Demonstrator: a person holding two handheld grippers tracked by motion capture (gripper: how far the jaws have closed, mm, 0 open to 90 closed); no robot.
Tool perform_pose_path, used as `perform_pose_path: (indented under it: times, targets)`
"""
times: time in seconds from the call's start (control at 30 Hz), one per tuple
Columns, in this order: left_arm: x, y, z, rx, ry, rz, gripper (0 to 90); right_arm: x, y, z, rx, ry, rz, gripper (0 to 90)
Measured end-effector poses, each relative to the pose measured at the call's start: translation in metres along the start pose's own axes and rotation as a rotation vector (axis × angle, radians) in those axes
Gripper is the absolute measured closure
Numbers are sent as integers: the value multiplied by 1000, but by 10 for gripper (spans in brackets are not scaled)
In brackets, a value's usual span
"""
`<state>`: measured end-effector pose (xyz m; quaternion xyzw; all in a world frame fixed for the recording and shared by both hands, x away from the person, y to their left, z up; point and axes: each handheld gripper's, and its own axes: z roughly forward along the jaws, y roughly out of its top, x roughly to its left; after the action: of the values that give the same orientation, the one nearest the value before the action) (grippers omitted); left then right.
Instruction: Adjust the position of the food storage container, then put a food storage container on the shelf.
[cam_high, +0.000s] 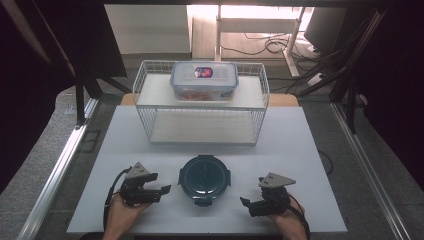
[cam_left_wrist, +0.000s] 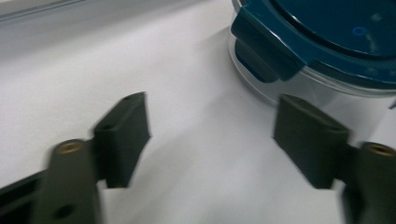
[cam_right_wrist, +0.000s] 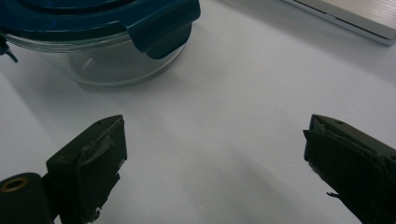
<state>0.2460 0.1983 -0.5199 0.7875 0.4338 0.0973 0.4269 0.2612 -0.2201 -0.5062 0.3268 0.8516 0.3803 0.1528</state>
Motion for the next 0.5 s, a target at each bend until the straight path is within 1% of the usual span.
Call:
perform_pose_path:
  times: [0.07, 0.1, 0.13, 0.17, 0.27, 0.3, 0.37, 0.43, 0.5]
  targets:
    - [2, -3, -1, -10, -20, -6, 196, 0, 0, 1, 6, 7, -2, 53]
    - [2, -4, -2, -14, -19, -10, 175, 0, 0, 1, 6, 9, -3, 53]
    - [2, -4, -1, -10, -20, -10, 175, 1, -1, 2, 7, 10, -3, 52]
    - [2, -5, -1, -8, -19, -5, 145, 1, -1, 2, 10, 13, -3, 52]
    - [2, -5, 1, -3, -23, 11, 131, 1, -1, 2, 10, 17, -1, 52]
    - [2, -5, 2, -5, -20, 24, 121, 1, -1, 2, 9, 18, -1, 52]
    - [1, -5, 2, -17, -18, 38, 106, 0, -1, 2, 8, 19, 1, 52]
    - [1, -6, 2, -32, -19, 43, 86, 0, -1, 2, 2, 23, 3, 50]
    - [2, -6, 2, -39, -26, 38, 75, 0, 0, 2, -4, 25, 5, 43]
